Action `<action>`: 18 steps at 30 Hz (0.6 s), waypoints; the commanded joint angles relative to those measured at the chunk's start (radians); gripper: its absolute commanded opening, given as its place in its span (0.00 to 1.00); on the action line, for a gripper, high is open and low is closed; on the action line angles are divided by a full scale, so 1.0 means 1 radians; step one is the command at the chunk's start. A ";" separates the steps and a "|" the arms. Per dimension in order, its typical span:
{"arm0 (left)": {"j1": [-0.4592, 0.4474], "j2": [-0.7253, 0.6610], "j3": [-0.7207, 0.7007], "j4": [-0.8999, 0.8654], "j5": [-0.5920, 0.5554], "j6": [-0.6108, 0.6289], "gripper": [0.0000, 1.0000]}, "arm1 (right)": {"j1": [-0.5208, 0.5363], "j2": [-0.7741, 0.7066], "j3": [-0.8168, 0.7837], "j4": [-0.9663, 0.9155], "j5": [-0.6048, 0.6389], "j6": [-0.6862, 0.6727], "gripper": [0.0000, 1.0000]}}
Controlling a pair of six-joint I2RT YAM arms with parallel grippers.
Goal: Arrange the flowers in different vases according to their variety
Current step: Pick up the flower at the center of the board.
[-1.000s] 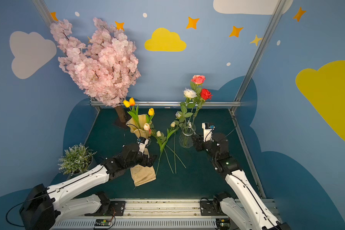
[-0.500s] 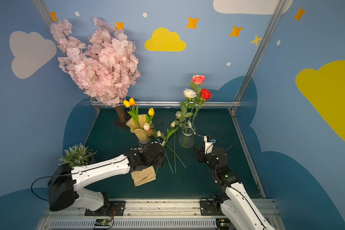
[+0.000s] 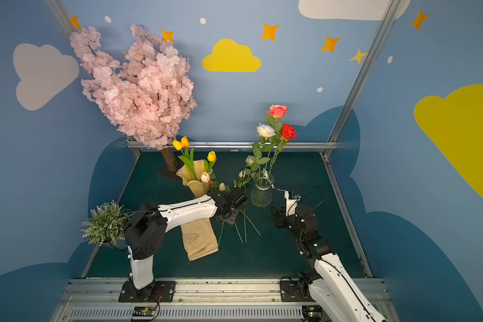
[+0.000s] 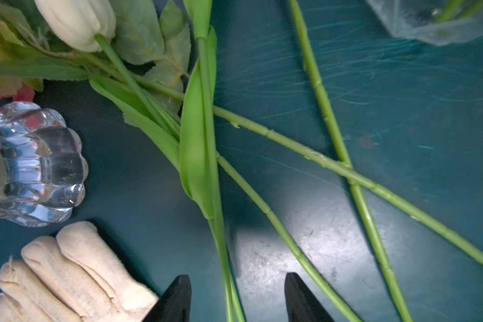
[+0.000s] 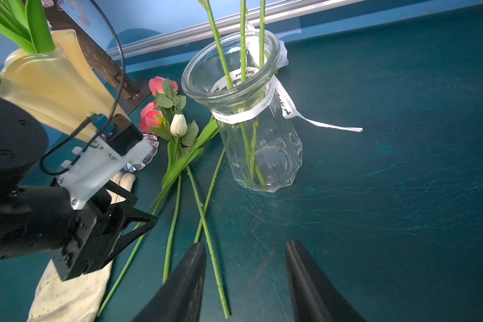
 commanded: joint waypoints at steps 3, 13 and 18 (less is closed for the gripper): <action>0.005 0.035 0.029 -0.044 0.020 0.029 0.50 | -0.002 0.001 0.000 0.024 0.000 0.008 0.51; 0.006 0.067 0.031 -0.022 0.026 0.029 0.31 | -0.002 0.007 -0.001 0.028 -0.005 0.008 0.51; 0.007 0.078 0.033 -0.022 0.019 0.032 0.29 | -0.003 0.006 -0.001 0.027 -0.008 0.011 0.51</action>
